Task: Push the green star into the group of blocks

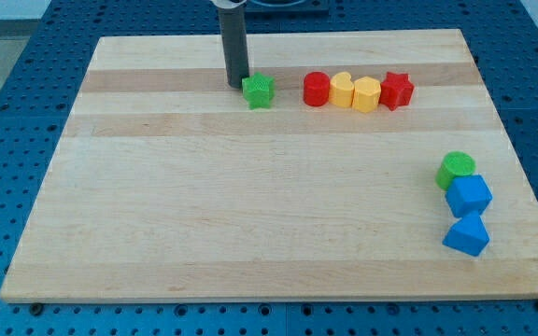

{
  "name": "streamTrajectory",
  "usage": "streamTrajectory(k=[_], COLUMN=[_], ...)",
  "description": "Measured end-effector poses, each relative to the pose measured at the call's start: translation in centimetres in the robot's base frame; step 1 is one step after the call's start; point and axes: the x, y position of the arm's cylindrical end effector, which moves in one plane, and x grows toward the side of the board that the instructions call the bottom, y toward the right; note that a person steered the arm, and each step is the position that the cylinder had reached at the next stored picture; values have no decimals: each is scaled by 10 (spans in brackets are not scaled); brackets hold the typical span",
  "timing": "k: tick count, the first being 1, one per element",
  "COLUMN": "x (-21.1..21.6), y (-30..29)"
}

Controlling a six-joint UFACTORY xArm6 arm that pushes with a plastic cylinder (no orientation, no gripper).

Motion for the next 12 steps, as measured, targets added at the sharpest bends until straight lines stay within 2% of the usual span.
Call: streamTrajectory(k=[1,2,3,7,9,10,11,12], x=[0,29,29,29,29,47,96,157], y=[-29,-30,-30,44,52,27,5,9])
